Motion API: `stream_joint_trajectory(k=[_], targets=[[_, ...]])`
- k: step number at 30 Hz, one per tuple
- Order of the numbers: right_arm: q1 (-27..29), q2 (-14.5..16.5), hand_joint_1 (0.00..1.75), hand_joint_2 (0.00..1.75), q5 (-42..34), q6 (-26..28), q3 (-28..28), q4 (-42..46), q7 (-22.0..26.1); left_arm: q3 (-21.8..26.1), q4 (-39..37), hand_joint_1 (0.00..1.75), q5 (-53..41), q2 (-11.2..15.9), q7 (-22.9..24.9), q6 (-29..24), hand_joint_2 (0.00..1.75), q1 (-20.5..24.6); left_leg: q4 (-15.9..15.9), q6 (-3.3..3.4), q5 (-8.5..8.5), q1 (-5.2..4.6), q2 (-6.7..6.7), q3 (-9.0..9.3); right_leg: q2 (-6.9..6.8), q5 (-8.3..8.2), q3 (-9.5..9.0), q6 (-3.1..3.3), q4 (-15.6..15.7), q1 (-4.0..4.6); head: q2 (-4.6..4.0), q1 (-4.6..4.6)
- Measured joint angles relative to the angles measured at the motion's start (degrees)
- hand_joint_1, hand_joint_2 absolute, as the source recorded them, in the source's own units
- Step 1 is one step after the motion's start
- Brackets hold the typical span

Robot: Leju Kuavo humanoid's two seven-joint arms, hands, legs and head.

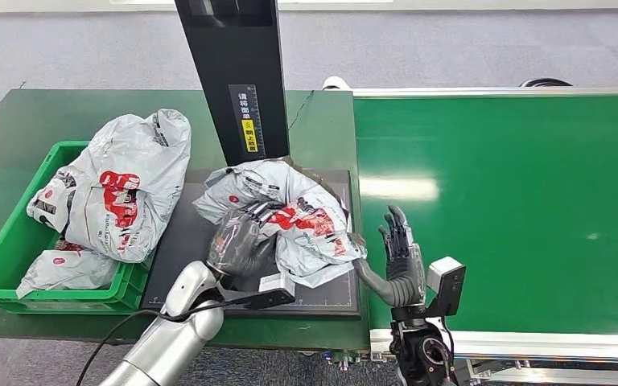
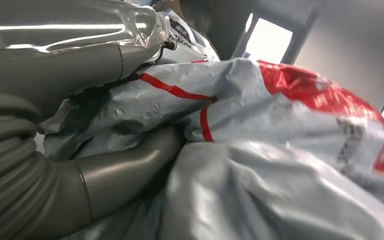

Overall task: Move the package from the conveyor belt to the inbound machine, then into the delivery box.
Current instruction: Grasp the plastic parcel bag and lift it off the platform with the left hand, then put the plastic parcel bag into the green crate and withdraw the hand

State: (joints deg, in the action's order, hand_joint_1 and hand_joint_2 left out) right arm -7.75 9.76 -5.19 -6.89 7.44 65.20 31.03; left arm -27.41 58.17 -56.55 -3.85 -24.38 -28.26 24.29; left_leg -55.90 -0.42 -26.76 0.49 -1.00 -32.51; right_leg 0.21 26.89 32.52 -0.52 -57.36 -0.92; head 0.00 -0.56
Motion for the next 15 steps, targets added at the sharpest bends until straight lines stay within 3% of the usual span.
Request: stream_joint_trajectory(k=[7,12,15], targets=[[0.7,-0.5,0.0,1.75,-0.8,1.0,0.0,0.6,0.5,0.5,8.6,1.75,0.4,1.7,-2.9,-9.2,1.75,-3.9,0.0,-0.01,-0.01,0.0,0.01,-0.05,0.01,0.0,0.06,0.0,0.0,0.0,0.0,-0.01],[1.3,-0.9,0.0,1.75,-1.3,1.3,0.0,1.0,0.8,2.6,15.3,1.75,0.7,2.9,-6.9,-10.8,1.75,-7.4,0.0,-0.01,-0.01,0.01,0.03,-0.07,0.03,0.0,0.07,0.0,0.0,0.01,0.0,-0.01],[1.6,-1.2,0.0,1.75,-1.5,1.6,0.0,1.0,1.0,6.7,19.5,1.75,0.0,2.7,-10.7,-10.8,1.75,-9.7,0.0,-0.01,-0.01,0.01,0.06,-0.07,0.06,0.0,0.09,0.0,0.0,0.01,0.0,0.0]])
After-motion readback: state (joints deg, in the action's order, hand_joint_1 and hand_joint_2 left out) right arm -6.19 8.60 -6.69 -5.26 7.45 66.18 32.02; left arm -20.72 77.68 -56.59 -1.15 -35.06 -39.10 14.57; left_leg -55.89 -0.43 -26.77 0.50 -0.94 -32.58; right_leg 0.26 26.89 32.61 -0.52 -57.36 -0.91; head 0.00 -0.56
